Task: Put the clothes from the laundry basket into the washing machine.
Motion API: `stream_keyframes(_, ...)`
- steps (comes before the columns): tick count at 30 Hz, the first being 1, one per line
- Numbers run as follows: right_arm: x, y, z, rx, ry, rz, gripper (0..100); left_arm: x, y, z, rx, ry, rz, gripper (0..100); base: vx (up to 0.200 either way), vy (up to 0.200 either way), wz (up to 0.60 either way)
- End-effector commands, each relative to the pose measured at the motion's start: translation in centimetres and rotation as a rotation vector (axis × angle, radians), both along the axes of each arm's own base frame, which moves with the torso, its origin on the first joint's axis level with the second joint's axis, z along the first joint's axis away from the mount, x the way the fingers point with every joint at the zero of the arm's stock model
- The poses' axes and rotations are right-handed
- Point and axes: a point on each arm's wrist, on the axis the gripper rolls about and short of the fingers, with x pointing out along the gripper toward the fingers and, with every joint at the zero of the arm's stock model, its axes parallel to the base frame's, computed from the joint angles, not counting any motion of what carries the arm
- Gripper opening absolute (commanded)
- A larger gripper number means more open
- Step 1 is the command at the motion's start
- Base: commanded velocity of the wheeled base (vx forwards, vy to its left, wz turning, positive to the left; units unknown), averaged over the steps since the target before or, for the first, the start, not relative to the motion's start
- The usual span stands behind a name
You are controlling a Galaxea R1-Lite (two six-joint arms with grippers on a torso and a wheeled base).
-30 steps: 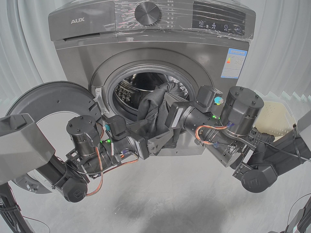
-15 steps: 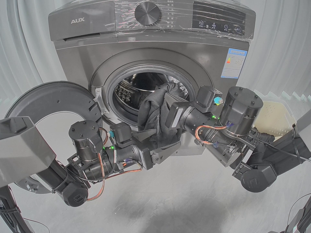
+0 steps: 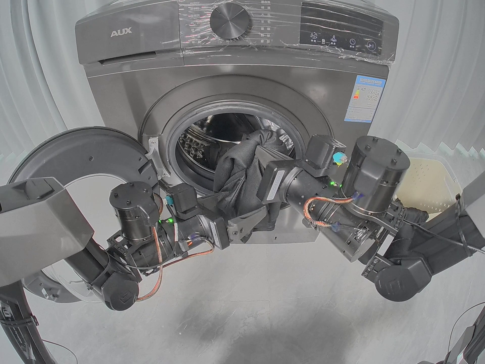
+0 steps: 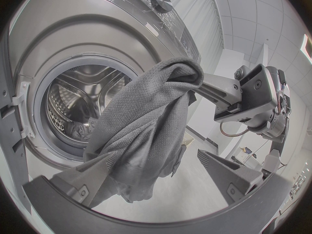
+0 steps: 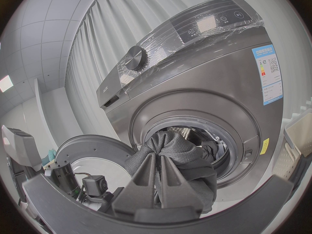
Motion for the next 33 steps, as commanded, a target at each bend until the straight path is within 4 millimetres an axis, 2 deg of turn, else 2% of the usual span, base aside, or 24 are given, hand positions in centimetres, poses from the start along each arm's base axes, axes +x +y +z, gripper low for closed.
stream_keyframes(1,-0.1,0.1,0.0,0.0,0.0,0.004,0,0.1,0.1,-0.1,0.001,0.001,0.001,100,0.0,0.0,0.0)
stream_keyframes(14,0.1,0.4,-0.3,-0.005,0.004,0.007,0,-0.4,-2.1,-0.1,-0.01,-0.003,-0.062,100,0.0,0.0,0.0)
stream_keyframes(22,0.1,0.4,-0.3,-0.005,0.004,0.007,0,1.1,-3.2,-1.9,0.004,0.011,-0.016,100,0.0,0.0,0.0)
stream_keyframes(29,0.0,0.4,-0.4,-0.006,0.007,0.007,0,1.8,-3.3,-1.5,-0.007,-0.004,0.049,100,0.0,0.0,0.0)
stream_keyframes(30,0.0,0.4,-0.4,-0.006,0.007,0.007,0,1.8,-3.3,-1.5,-0.008,-0.003,0.052,0,0.0,0.0,0.0)
stream_keyframes(33,0.1,0.4,-0.5,-0.006,0.007,0.007,0,1.7,-3.3,-1.3,-0.011,-0.008,0.052,0,0.0,0.0,0.0)
